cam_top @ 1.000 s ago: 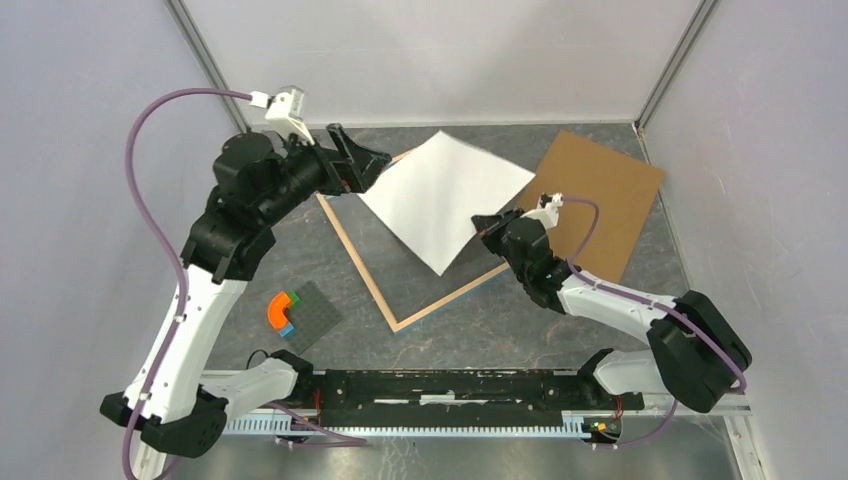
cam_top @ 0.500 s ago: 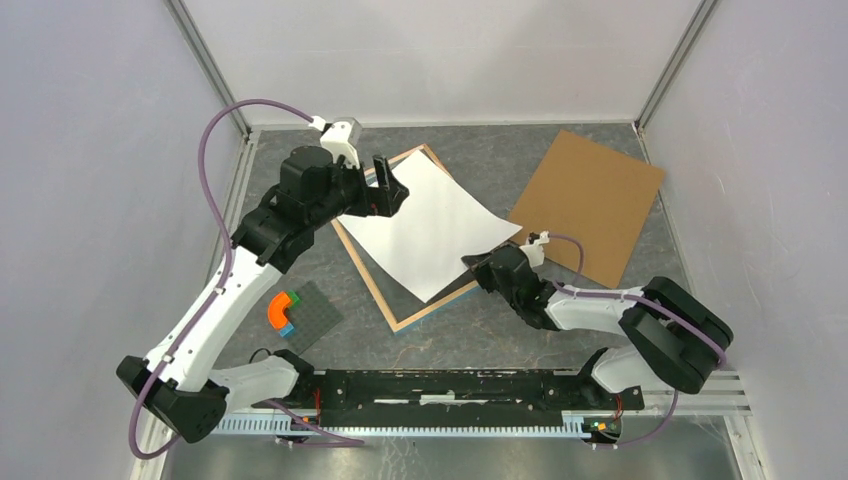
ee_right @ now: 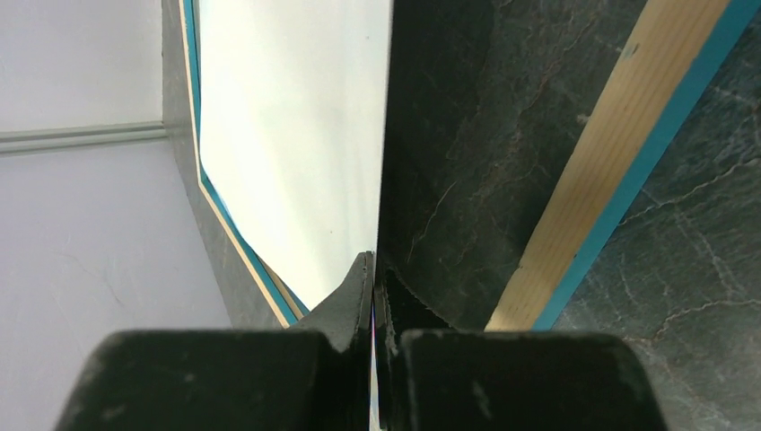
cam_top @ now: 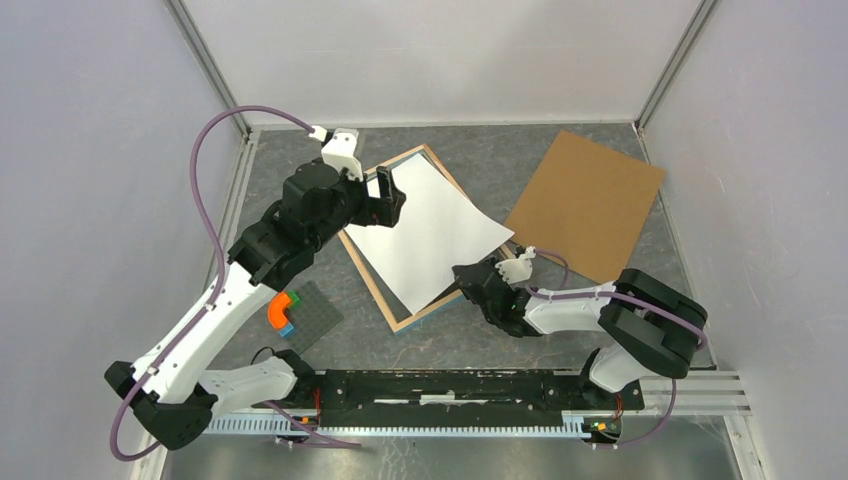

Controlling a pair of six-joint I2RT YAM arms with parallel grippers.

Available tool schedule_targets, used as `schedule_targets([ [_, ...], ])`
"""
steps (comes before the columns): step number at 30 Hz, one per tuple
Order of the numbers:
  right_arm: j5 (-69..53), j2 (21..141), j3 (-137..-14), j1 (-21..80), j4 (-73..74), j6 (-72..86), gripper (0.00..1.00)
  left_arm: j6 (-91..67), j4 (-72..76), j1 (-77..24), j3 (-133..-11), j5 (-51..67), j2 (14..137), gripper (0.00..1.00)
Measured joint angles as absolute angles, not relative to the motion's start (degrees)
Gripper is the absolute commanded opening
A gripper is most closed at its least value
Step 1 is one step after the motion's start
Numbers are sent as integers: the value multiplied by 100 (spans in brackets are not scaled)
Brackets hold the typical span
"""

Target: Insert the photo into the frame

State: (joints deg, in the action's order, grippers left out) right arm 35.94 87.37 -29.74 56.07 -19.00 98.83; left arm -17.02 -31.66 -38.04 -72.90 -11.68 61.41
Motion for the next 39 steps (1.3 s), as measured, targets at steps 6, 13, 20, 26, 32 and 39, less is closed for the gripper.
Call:
schedule_targets([
  [6,4219,8733,-3210,5846,-1308,10186,0,-1651,-3168,-4108,-7286,-1531,6014,100],
  [13,4711,8829,-3496,6058,-810,10512,0,-1614,-3186,-4462,-7266,-1929,5933,100],
  [20,4915,9203,-3951,6152,-674,10650,0,-1551,-3297,-4700,-7236,-2440,5741,100],
  [26,4856,9391,-4069,6263,-670,10637,0,-1535,-3297,-4788,-7236,-2705,5627,100],
  [32,4663,9424,-4071,6366,-705,10604,0,-1533,-3297,-4814,-7236,-2779,5614,100],
  [39,4534,9419,-4003,6375,-829,10562,0,-1533,-3297,-4825,-7236,-2808,5614,100],
])
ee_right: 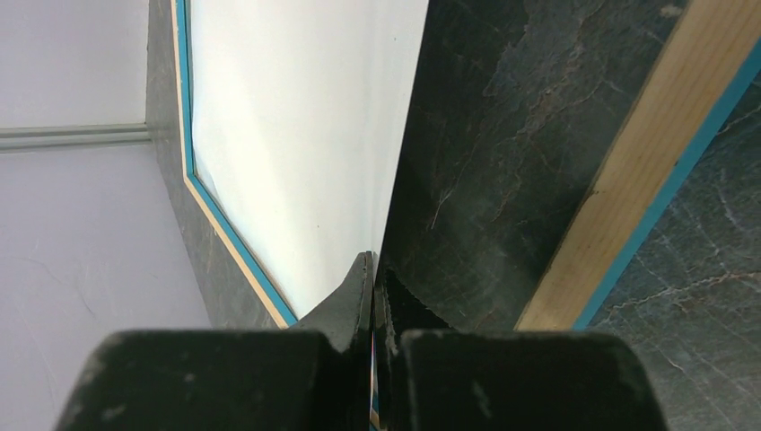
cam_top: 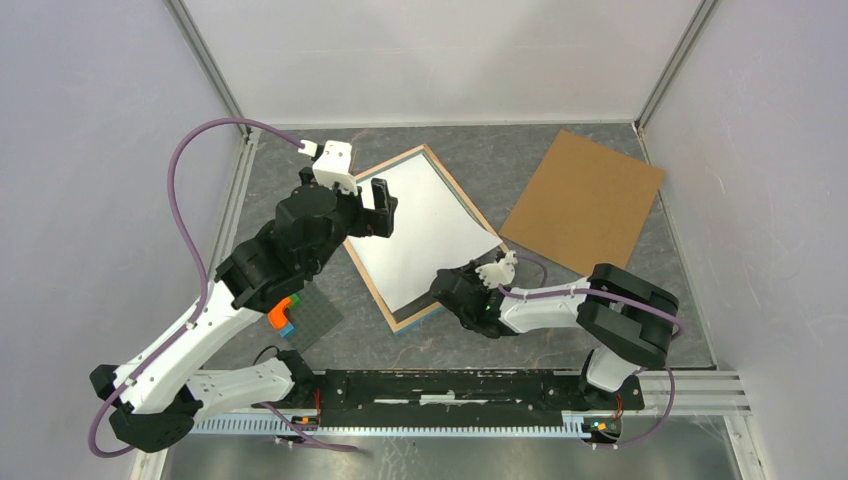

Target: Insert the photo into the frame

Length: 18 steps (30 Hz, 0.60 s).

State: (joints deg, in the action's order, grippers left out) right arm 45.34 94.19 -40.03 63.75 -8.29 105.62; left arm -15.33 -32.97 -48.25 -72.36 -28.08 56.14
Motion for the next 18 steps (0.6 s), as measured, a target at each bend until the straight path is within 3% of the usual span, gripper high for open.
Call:
schedule_targets([
  [9,4532,9465,-3992,6248,-1107,10414,1,-1531,-3293,-4825,-7181,-2840,5614,100],
  [11,4530,9524,-3997,6239,-1146,10374,10,-1531,-3293,-4825,-7179,-2842,5614,100],
  [15,4504,9629,-4003,6235,-1168,10304,46,-1529,-3293,-4825,-7179,-2842,5614,100],
  [18,4482,9633,-4007,6222,-1151,10123,63,-1529,-3293,-4825,-7179,-2847,5614,100],
])
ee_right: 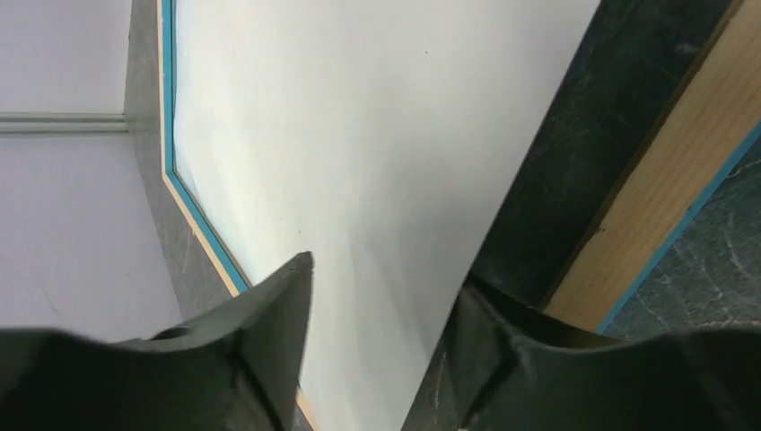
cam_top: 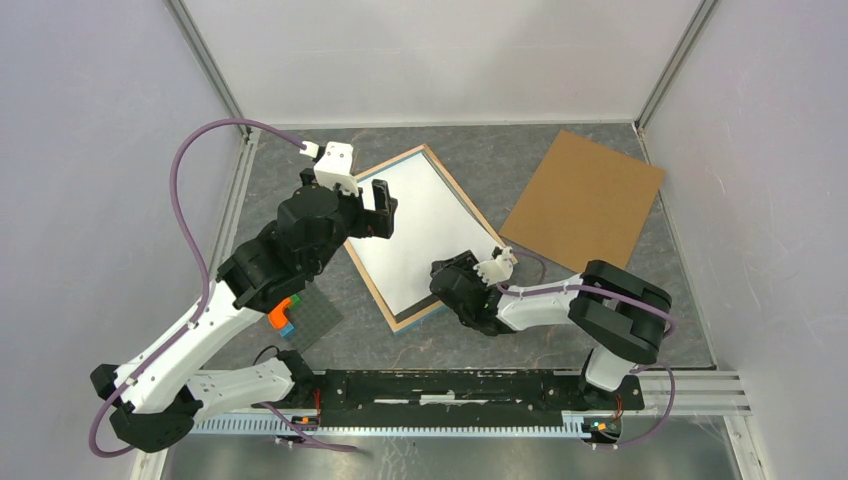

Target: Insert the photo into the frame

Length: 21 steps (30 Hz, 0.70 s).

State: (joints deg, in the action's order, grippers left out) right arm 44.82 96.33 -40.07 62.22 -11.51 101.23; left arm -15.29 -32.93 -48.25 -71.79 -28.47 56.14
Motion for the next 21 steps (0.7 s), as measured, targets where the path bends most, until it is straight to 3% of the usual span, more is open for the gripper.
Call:
schedule_targets([
  [2,4445,9620,-4007,6217,-1118,10003,74,-1529,-3293,-4825,-7179,-2847,5614,100],
  [7,4237,9347,-4014,6213,-794,9703,87,-1529,-3291,-4825,-7177,-2847,5627,100],
  [15,3771,8768,-4014,6226,-246,8954,93,-1529,-3203,-4633,-6943,-2773,5680,100],
  [21,3627,8191,-4167,6348,609,7207,98,-1531,-3074,-4206,-6805,-2622,5835,100],
])
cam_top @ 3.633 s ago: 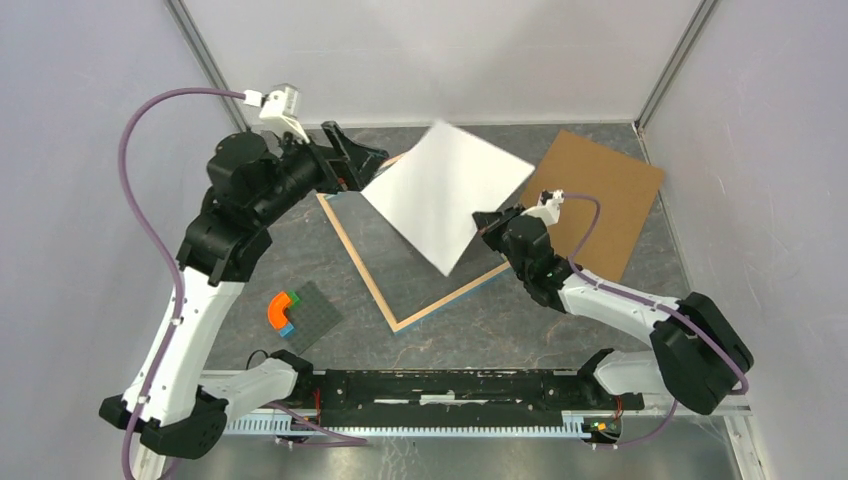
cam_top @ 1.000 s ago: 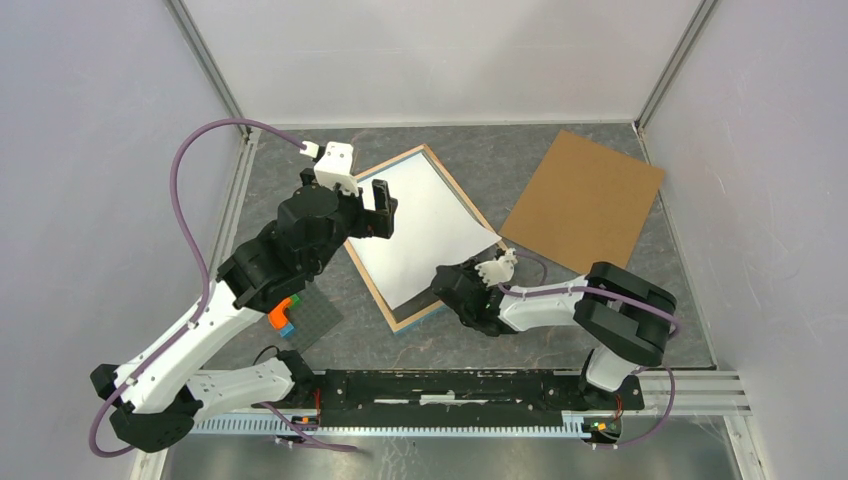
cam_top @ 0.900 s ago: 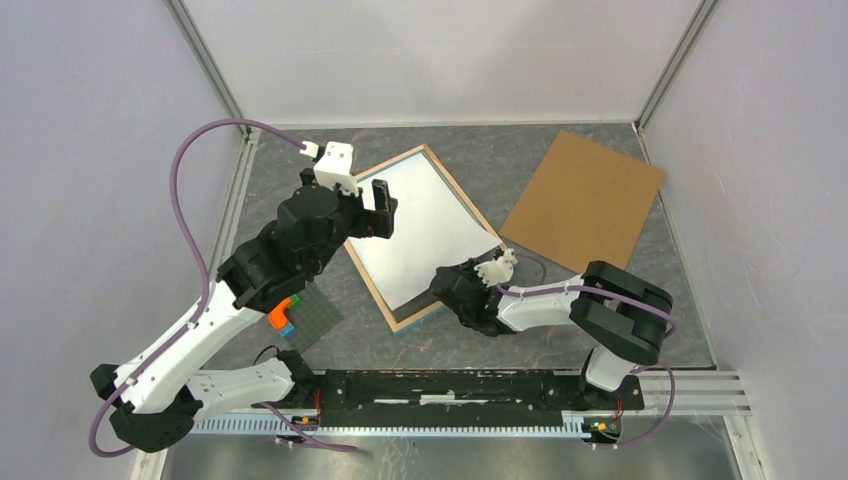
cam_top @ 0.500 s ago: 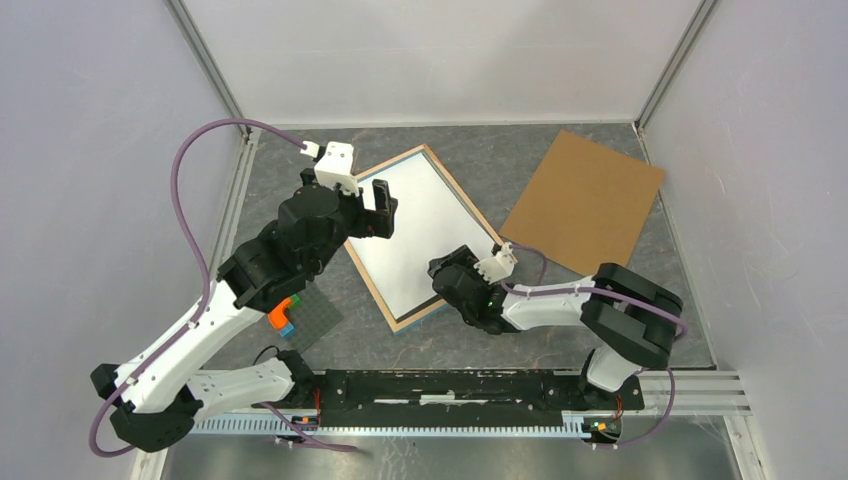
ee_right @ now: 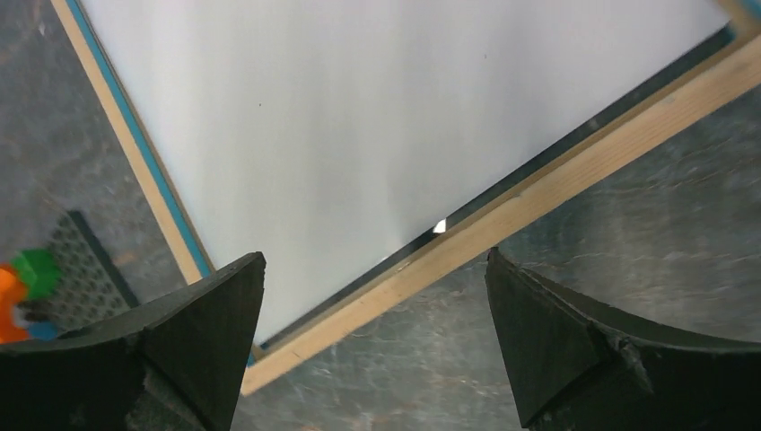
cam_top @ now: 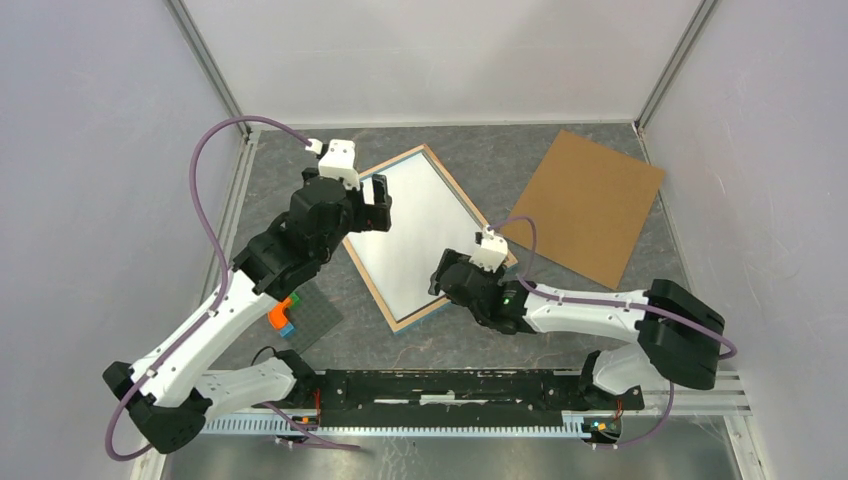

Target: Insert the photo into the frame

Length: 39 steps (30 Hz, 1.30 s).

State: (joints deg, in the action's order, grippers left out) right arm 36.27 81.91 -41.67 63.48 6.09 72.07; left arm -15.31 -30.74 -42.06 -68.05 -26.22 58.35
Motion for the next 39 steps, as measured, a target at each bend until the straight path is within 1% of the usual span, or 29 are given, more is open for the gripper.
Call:
schedule_targets([
  [4,3854,7883,-4519,6399,1361,5907,98,-1535,-2954,-3896,-6720,-2488,5918,100],
  [8,3994,7146,-4283,5999,1562,4600,98,-1584,-2816,-3618,-6584,-2342,5937,100],
  [11,3736,6643,-3907,5140,1435,3640,98,-1737,-2700,-3494,-6532,-2180,6086,100],
  [15,3273,6648,-3804,3883,1330,2556,98,-2110,-2440,-3380,-6556,-1614,6718,100],
  [21,2171,7050,-3846,2386,1057,1739,98,-2869,-1942,-3304,-7076,-49,8615,100],
  [24,1553,7135,-3839,1605,893,1664,98,-3173,-1767,-3376,-7690,620,9682,100],
  [29,548,7133,-3601,346,368,1782,98,-3234,-1752,-3607,-8774,943,10879,100],
  [31,274,7133,-3452,-78,244,1837,98,-3232,-1793,-3741,-9417,969,11378,100],
  [34,150,7131,-3245,-561,97,1896,98,-3201,-1933,-3909,-10296,950,12009,100],
  [39,86,7120,-2974,-1085,-80,1916,98,-3168,-2292,-4095,-11638,825,13010,100],
])
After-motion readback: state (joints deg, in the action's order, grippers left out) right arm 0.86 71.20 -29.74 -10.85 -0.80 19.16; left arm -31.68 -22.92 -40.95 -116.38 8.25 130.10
